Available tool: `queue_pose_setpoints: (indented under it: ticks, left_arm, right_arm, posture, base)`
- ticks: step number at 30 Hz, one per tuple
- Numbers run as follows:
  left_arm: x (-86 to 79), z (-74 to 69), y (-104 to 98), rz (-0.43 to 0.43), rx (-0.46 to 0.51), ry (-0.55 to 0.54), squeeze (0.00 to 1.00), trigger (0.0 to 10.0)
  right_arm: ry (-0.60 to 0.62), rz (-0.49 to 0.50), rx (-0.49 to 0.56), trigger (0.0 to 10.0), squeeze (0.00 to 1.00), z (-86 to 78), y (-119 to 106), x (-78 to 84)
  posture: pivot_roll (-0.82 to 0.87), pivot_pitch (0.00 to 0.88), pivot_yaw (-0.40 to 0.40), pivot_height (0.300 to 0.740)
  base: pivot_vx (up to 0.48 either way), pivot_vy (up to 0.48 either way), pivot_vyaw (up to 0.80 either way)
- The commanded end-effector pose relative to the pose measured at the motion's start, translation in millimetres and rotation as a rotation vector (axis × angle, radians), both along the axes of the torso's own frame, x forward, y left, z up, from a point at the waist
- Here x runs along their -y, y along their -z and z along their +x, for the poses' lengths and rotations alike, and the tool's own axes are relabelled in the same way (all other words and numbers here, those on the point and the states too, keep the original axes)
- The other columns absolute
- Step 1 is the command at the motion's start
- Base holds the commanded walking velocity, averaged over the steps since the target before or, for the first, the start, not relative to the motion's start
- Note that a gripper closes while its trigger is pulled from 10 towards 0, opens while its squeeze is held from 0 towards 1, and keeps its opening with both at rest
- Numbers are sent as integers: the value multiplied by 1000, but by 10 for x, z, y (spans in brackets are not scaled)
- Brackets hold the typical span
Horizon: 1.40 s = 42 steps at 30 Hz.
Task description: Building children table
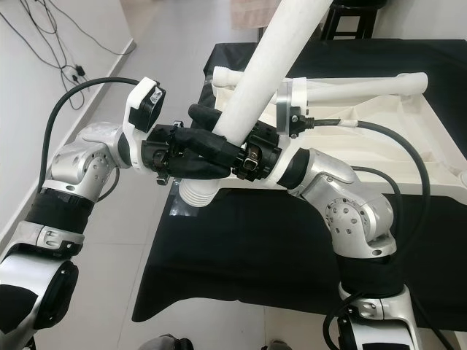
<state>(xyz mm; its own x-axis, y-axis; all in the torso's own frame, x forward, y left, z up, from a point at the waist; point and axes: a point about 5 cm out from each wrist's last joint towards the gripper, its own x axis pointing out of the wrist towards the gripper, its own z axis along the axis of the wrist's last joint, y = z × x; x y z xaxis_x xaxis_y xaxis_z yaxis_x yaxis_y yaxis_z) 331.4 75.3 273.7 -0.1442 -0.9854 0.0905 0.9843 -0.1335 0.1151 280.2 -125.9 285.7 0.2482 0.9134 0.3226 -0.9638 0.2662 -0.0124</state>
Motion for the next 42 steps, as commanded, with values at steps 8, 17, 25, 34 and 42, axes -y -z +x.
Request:
queue_pose_setpoints:
  ticks: [8,17,25,34,42]
  left_arm:
    - [-47,12,13,7,24,-56,0,10000]
    - [-121,42,33,-16,-37,-108,1000,10000]
    - [-214,59,83,-7,-48,-157,1000,10000]
    - [-377,86,219,6,-82,-259,1000,10000]
    - [-439,116,262,3,-79,-345,1000,10000]
  right_arm:
    - [52,5,27,0,0,72,-35,-27]
    - [260,80,33,0,0,275,-110,143]
    - [424,119,37,0,0,418,-160,307]
    - [683,197,9,0,0,634,-205,595]
    - [783,222,14,0,0,712,-212,702]
  posture:
    - [-87,85,49,740]
    - [-86,81,52,740]
    - [-85,82,52,740]
    - [-70,87,51,740]
    - [-68,89,51,740]
  base:
    - [0,0,0]
    - [0,0,0]
    - [0,0,0]
    - [0,0,0]
    - [0,0,0]
